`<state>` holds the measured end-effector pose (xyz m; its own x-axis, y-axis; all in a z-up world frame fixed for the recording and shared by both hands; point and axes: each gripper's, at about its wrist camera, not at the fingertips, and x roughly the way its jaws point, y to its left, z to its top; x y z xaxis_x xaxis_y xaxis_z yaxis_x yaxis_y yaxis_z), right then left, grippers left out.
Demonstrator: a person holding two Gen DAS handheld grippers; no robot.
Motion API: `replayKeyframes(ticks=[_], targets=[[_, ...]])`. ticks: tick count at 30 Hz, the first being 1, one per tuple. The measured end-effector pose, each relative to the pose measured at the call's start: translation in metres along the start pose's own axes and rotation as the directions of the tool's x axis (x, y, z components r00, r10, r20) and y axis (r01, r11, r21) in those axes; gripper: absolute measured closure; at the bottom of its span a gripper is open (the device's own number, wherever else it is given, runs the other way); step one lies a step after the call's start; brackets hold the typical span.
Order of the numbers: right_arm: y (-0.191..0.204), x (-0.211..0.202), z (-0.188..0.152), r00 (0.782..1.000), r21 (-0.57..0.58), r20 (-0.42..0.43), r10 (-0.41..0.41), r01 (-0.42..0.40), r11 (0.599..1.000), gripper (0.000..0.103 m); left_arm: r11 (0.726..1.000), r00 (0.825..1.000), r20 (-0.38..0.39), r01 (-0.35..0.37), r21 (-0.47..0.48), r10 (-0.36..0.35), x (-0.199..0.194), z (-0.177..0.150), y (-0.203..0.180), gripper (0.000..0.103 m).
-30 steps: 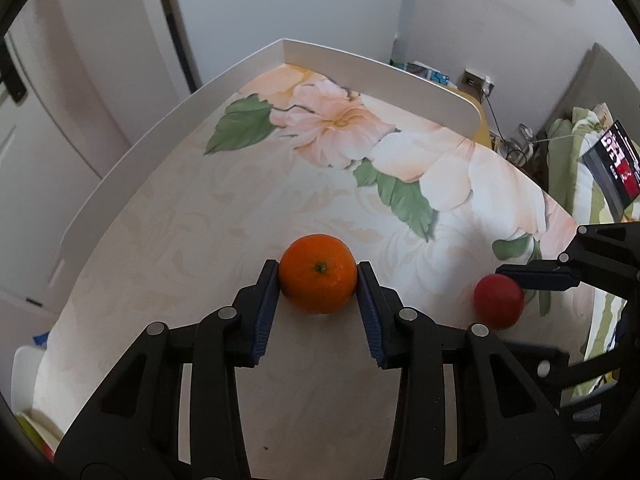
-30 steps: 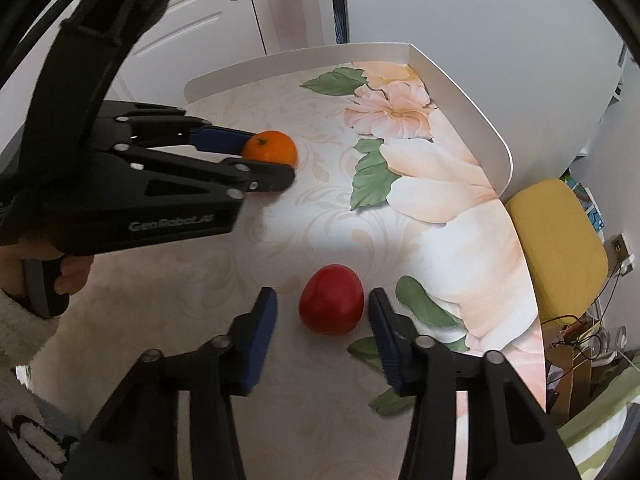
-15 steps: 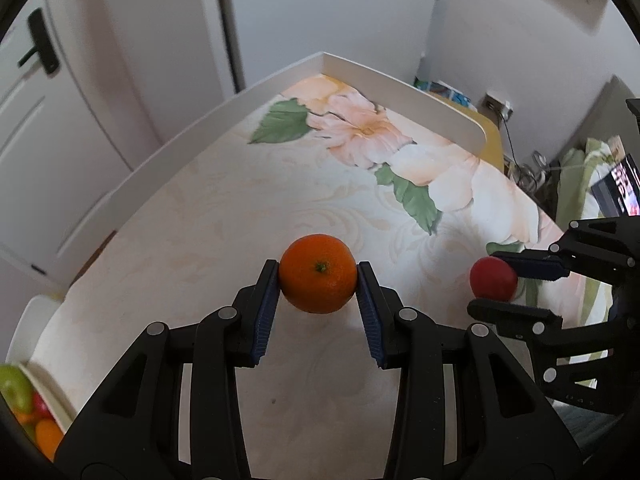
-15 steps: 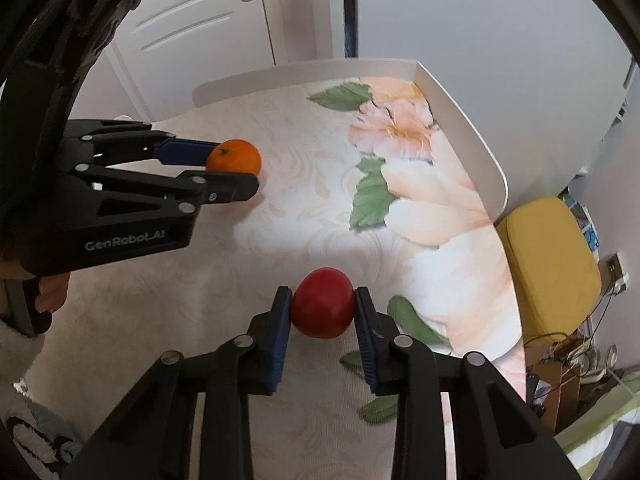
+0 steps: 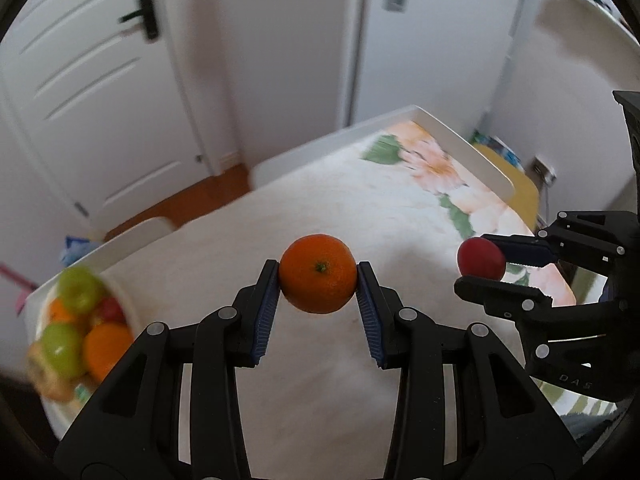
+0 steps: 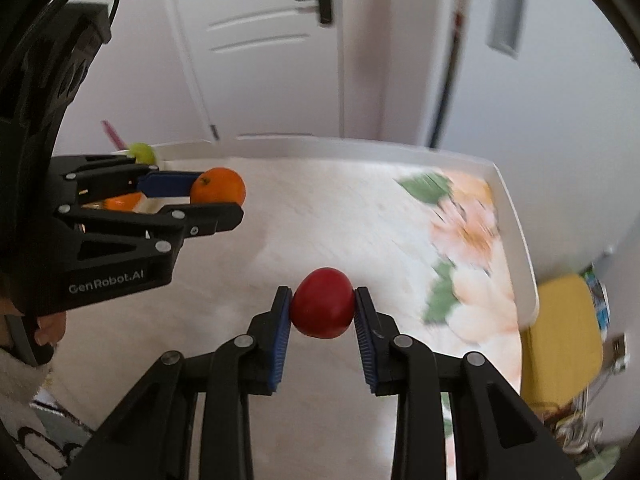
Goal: Organize fruits
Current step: 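Carry the tangerine and red tomato to the duck plate and release both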
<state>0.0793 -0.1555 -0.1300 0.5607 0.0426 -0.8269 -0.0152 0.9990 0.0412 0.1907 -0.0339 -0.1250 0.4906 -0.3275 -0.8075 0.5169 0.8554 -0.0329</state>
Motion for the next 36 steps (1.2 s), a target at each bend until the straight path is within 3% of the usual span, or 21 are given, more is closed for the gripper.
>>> replayKeyframes(ticks=[7,17,25,36], targets=[[0.052,-0.001,0.032,0.995,-0.113,0.017,0.097,-0.095,0.989,0.074,0.987,0.993,0.035,-0.107,-0.117,0.112,-0.046,-0.02,0.051,0.06],[0.127,0.016,0.063,0.971,-0.231,0.006,0.241,-0.233,0.945,0.074,0.927,0.967,0.014,-0.24,-0.287,0.255,-0.09,-0.074,0.125,0.06],[0.175,0.043,0.077,0.96,-0.276,-0.026,0.279,-0.275,0.921,0.074,0.888,0.961,-0.026,-0.263,-0.377,0.274,-0.081,-0.109,0.171,0.06],[0.197,0.077,0.087,0.96,-0.266,-0.059,0.273,-0.279,0.923,0.074,0.87,0.955,-0.094,-0.296,-0.395,0.282,-0.053,-0.139,0.203,0.06]])
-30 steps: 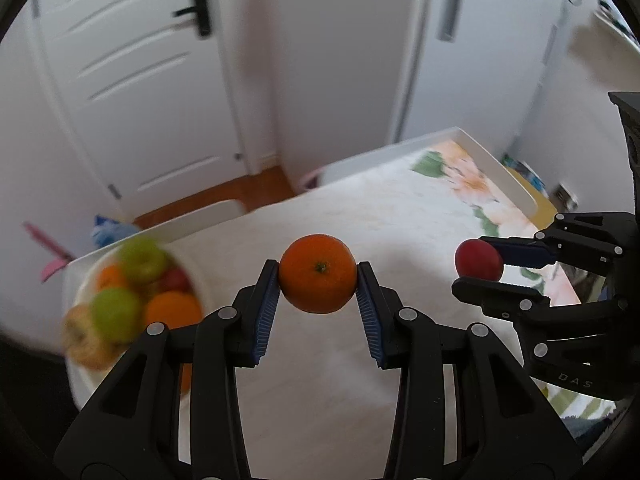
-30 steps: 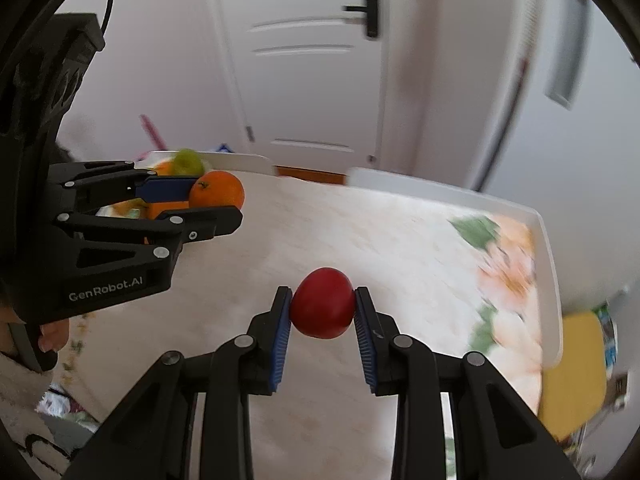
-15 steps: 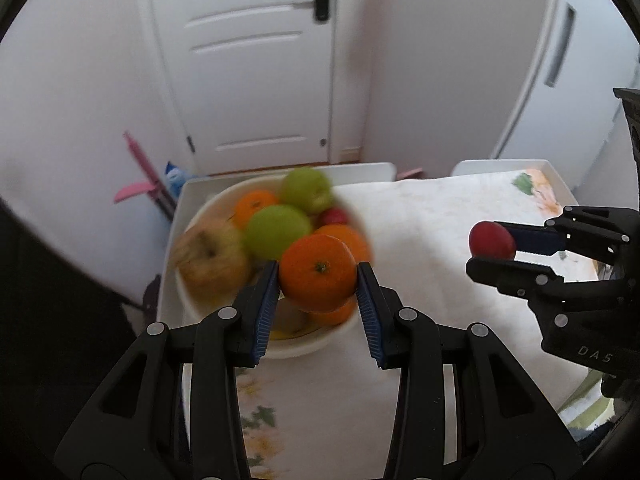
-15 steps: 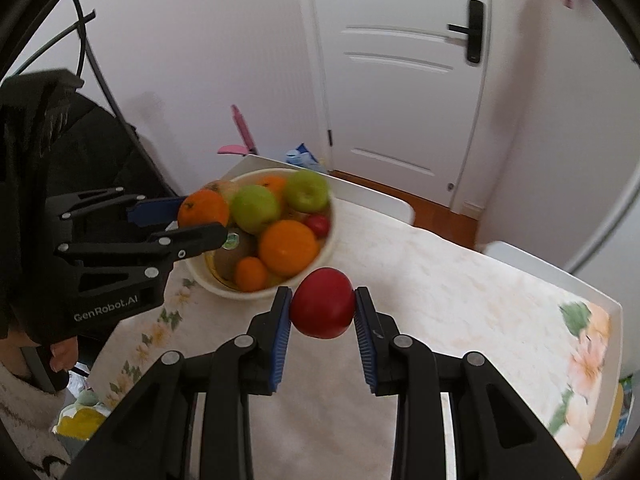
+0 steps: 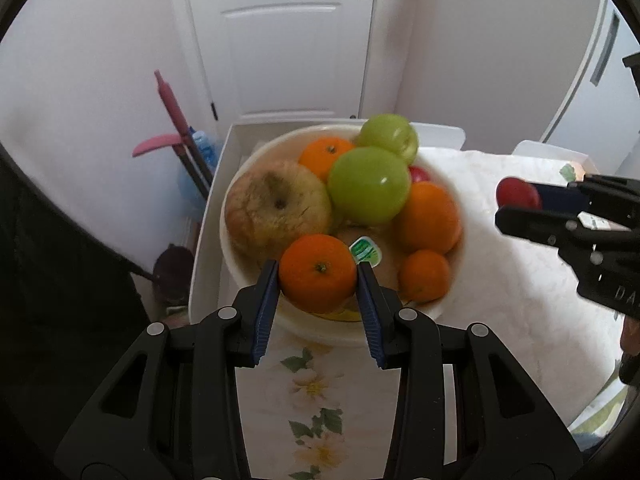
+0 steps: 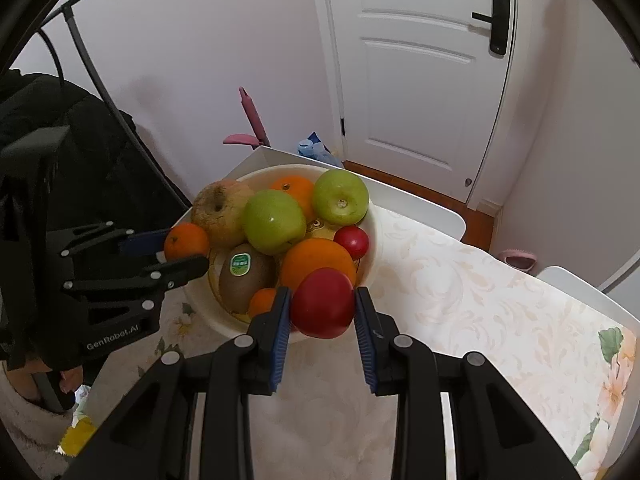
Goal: Organize fruits
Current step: 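Carry the tangerine and red tomato to the duck plate and release both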
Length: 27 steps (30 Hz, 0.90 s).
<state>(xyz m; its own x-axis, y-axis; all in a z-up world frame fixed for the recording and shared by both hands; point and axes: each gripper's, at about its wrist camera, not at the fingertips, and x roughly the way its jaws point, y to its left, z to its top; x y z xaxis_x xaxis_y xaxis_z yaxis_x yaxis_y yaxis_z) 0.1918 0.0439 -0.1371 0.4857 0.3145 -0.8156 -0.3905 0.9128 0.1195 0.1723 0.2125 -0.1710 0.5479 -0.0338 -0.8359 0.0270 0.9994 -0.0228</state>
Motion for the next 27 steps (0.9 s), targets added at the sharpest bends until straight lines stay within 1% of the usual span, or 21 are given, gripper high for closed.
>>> replayKeyframes(ticks=[4,6,7,8,9,10,11,12,15,19,27], targets=[[0.0,0.006,0.004,1.0,-0.001,-0.011,-0.009,0.009,1.0,0.074,1.0,1.0,-0.008,-0.004,-0.01,0.004,0.004,-0.002,0.002,0.06],[0.0,0.007,0.006,1.0,-0.004,-0.012,-0.011,0.01,1.0,0.074,1.0,1.0,-0.008,0.01,-0.019,-0.01,0.003,-0.003,0.003,0.058],[0.0,0.007,0.007,1.0,-0.005,-0.011,-0.011,0.011,1.0,0.074,1.0,1.0,-0.005,0.012,-0.022,-0.012,0.002,-0.003,0.004,0.047],[-0.001,0.007,0.009,1.0,-0.007,-0.01,-0.013,0.013,1.0,0.074,1.0,1.0,0.001,0.006,-0.021,-0.006,0.0,-0.002,0.004,0.021],[-0.001,0.007,0.011,1.0,-0.007,-0.01,-0.014,0.014,1.0,0.074,1.0,1.0,0.014,0.002,-0.021,-0.002,-0.003,-0.002,0.004,0.008],[-0.002,0.006,0.012,1.0,-0.006,-0.009,-0.014,0.014,1.0,0.074,1.0,0.999,0.039,0.001,-0.022,-0.001,-0.009,-0.002,0.004,0.0],[-0.002,0.006,0.013,1.0,-0.005,-0.008,-0.015,0.015,1.0,0.074,1.0,0.998,0.058,0.004,-0.023,-0.003,-0.014,-0.001,0.004,0.0],[-0.003,0.006,0.014,1.0,-0.006,-0.006,-0.015,0.015,1.0,0.074,1.0,0.998,0.059,0.007,-0.023,-0.005,-0.016,0.0,0.004,0.0],[-0.005,0.006,0.017,1.0,-0.006,-0.004,-0.013,0.013,1.0,0.074,1.0,0.998,0.058,-0.005,-0.018,0.006,-0.018,0.003,0.003,0.0],[-0.008,0.009,0.022,1.0,-0.01,0.001,-0.009,0.009,1.0,0.074,1.0,0.998,0.062,-0.002,-0.025,0.003,-0.022,0.004,0.003,0.0],[-0.007,0.027,0.041,1.0,-0.033,0.014,0.025,-0.024,0.999,0.074,0.999,0.998,0.056,-0.005,-0.038,0.008,-0.022,-0.001,0.009,0.0]])
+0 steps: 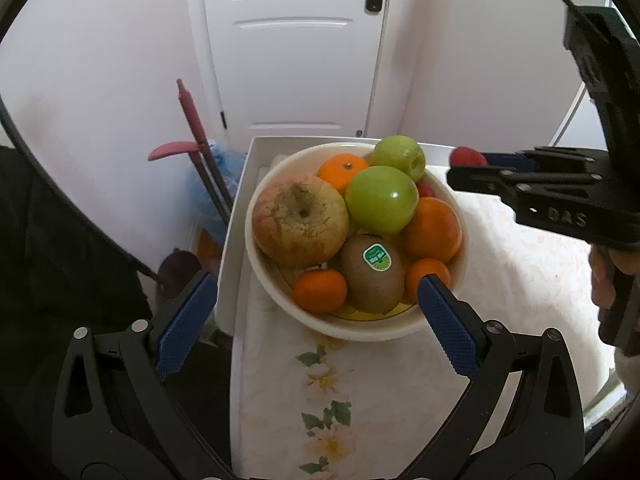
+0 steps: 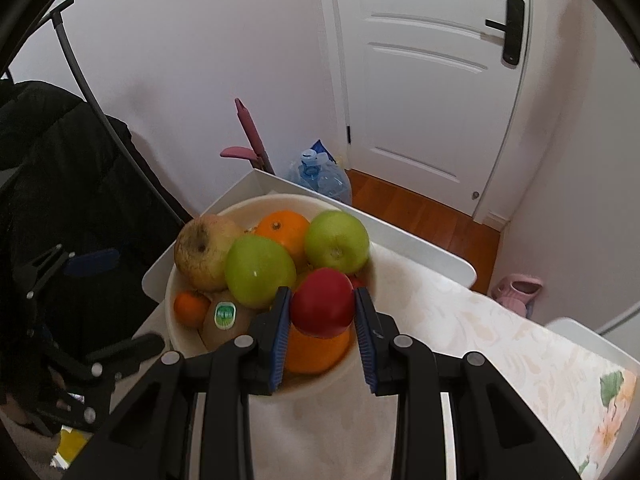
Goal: Organize fruits
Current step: 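Carry the tangerine and red tomato to the duck plate and release both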
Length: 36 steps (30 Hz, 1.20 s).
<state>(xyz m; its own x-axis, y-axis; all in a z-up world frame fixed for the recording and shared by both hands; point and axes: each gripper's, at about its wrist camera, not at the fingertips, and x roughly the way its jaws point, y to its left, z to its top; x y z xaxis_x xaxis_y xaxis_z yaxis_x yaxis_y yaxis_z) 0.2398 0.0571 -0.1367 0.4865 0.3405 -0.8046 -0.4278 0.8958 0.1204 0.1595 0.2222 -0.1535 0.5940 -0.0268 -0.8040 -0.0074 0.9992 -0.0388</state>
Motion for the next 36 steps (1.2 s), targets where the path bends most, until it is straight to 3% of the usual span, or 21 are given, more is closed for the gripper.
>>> replayKeyframes(ticks=[10,20,21,22,23,25,26,36], targets=[[-0.013,0.031,0.003,1.0,0.029,0.008,0.028,-0.028,0.999,0.074,1.0,1.0,-0.013,-0.008,-0.011,0.008,0.008,-0.008,0.005,0.0],[-0.027,0.037,-0.006,0.999,0.061,-0.004,0.044,-0.043,0.997,0.074,1.0,1.0,-0.024,-0.01,-0.005,0.01,0.011,-0.011,-0.003,0.0],[-0.027,0.038,-0.006,0.999,0.065,-0.004,0.04,-0.04,0.997,0.072,1.0,1.0,-0.023,-0.009,-0.005,0.009,0.011,-0.011,-0.003,0.0],[-0.027,0.037,-0.006,0.999,0.071,-0.001,0.039,-0.039,0.997,0.061,1.0,1.0,-0.022,-0.009,-0.006,0.009,0.01,-0.012,-0.003,0.0],[-0.027,0.037,-0.007,0.999,0.076,0.002,0.045,-0.045,0.996,0.043,1.0,1.0,-0.021,-0.01,-0.005,0.01,0.009,-0.012,-0.003,0.0],[-0.028,0.034,-0.008,0.999,0.1,0.013,0.051,-0.052,0.994,0.021,1.0,1.0,-0.018,-0.012,-0.005,0.012,0.008,-0.012,-0.004,0.0],[-0.029,0.032,-0.009,0.999,0.107,0.02,0.049,-0.05,0.993,0.016,1.0,1.0,-0.016,-0.014,-0.006,0.014,0.006,-0.012,-0.004,0.0],[-0.019,0.002,-0.018,0.999,0.111,0.053,0.009,-0.015,0.994,0.016,1.0,0.999,0.037,-0.024,-0.008,0.024,-0.023,-0.01,-0.009,0.0]])
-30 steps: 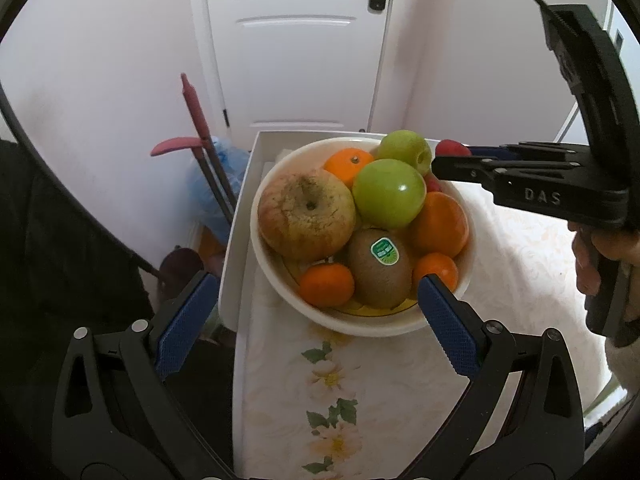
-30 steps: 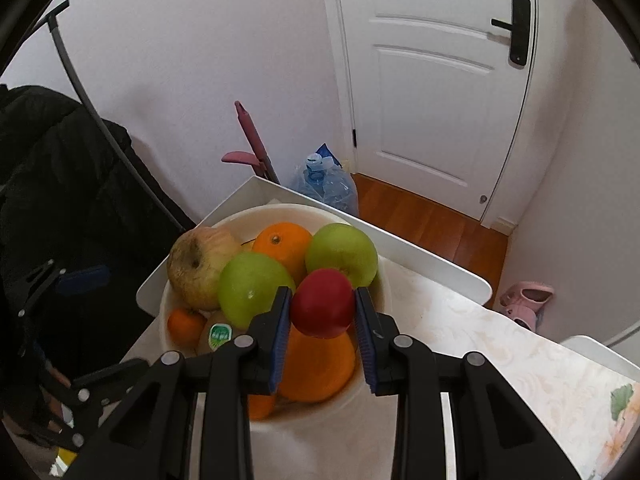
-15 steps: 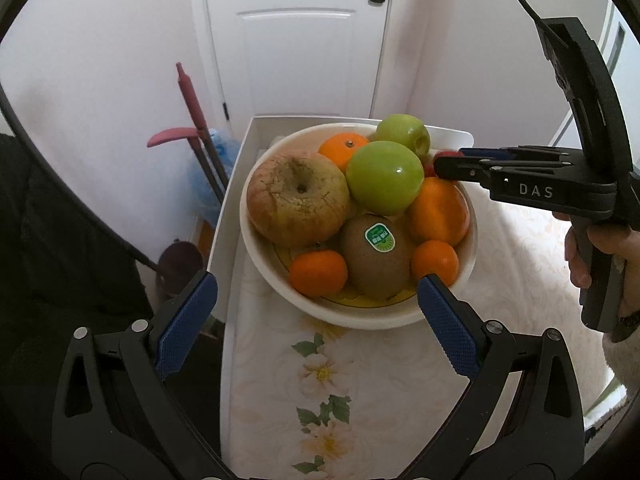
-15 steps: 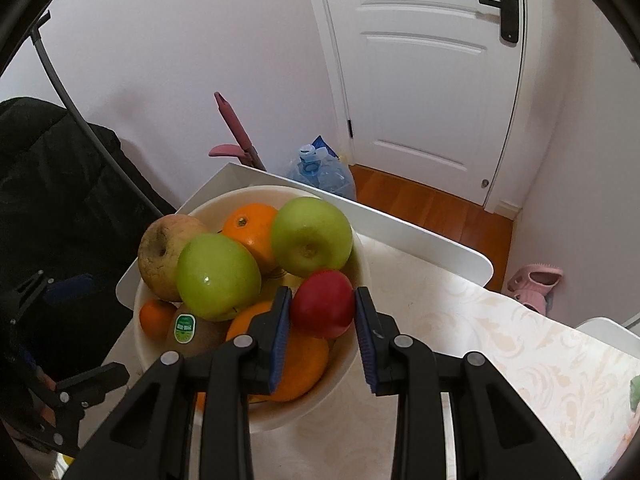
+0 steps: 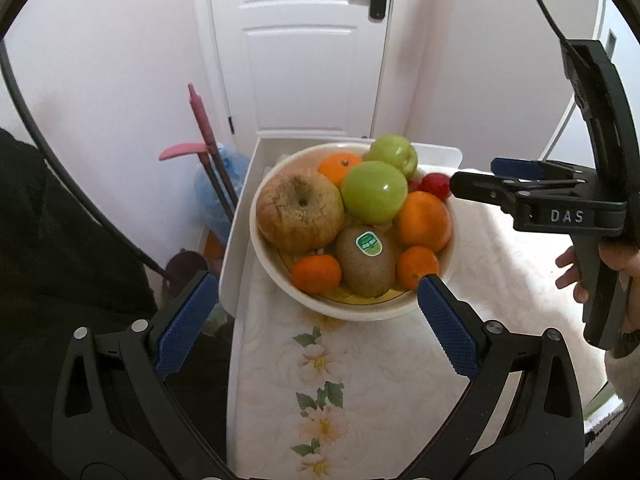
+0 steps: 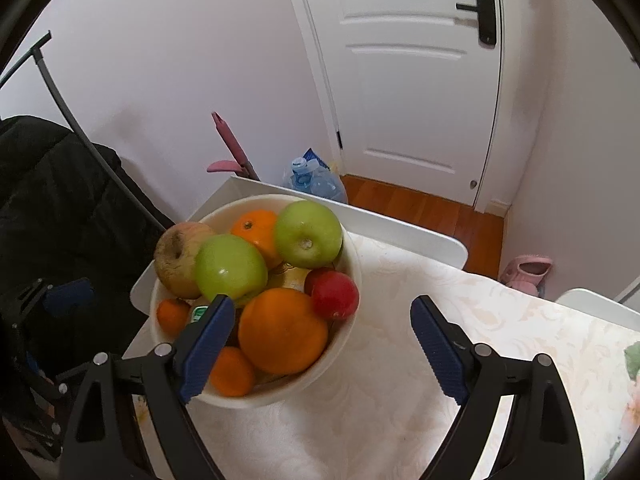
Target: Organize fruits
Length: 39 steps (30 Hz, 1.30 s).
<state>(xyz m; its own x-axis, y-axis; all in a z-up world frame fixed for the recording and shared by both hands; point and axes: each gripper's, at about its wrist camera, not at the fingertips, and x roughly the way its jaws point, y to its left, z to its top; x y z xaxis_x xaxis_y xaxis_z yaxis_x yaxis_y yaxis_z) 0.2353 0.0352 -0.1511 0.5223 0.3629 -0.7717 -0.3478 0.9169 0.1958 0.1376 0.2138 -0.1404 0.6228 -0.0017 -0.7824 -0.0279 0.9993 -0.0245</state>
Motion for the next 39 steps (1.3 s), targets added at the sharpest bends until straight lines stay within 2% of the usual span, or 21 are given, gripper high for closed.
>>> replayKeyframes(ticks=[7,9,10,14,18,22,27,36,39], targets=[[0.011,-0.056,-0.005,0.997,0.007,0.067,-0.04,0.04,0.999,0.015,1.0,0.996,0.092,-0.003,0.019,0.002,-0.046,0.011,-0.007,0.0],[0.015,-0.078,-0.009,0.994,0.014,0.09,-0.059,0.058,0.998,0.009,1.0,0.993,0.12,-0.003,0.025,0.0,-0.061,0.018,-0.011,0.0],[0.017,-0.09,-0.011,0.992,0.02,0.102,-0.072,0.07,0.997,0.0,1.0,0.991,0.131,-0.002,0.028,-0.001,-0.07,0.02,-0.014,0.0],[0.024,-0.135,-0.015,0.982,0.052,0.142,-0.123,0.117,0.992,0.0,0.999,0.982,0.189,-0.001,0.042,-0.007,-0.103,0.031,-0.03,0.0],[0.026,-0.18,-0.02,0.963,0.105,0.179,-0.201,0.185,0.977,0.0,0.999,0.972,0.235,-0.012,0.03,0.005,-0.129,0.036,-0.044,0.0],[0.024,-0.219,-0.026,0.928,0.159,0.196,-0.316,0.288,0.944,0.0,1.0,0.964,0.265,-0.023,0.004,0.021,-0.149,0.039,-0.058,0.0],[0.019,-0.252,-0.042,0.893,0.208,0.2,-0.403,0.364,0.908,0.0,1.0,0.954,0.3,-0.025,0.013,0.02,-0.171,0.034,-0.077,0.0],[0.017,-0.279,-0.07,0.856,0.226,0.205,-0.476,0.432,0.873,0.0,0.999,0.939,0.343,-0.038,0.035,0.024,-0.191,0.021,-0.101,0.0],[0.016,-0.285,-0.076,0.852,0.233,0.207,-0.481,0.435,0.87,0.0,0.998,0.938,0.346,-0.039,0.038,0.024,-0.194,0.017,-0.105,0.0]])
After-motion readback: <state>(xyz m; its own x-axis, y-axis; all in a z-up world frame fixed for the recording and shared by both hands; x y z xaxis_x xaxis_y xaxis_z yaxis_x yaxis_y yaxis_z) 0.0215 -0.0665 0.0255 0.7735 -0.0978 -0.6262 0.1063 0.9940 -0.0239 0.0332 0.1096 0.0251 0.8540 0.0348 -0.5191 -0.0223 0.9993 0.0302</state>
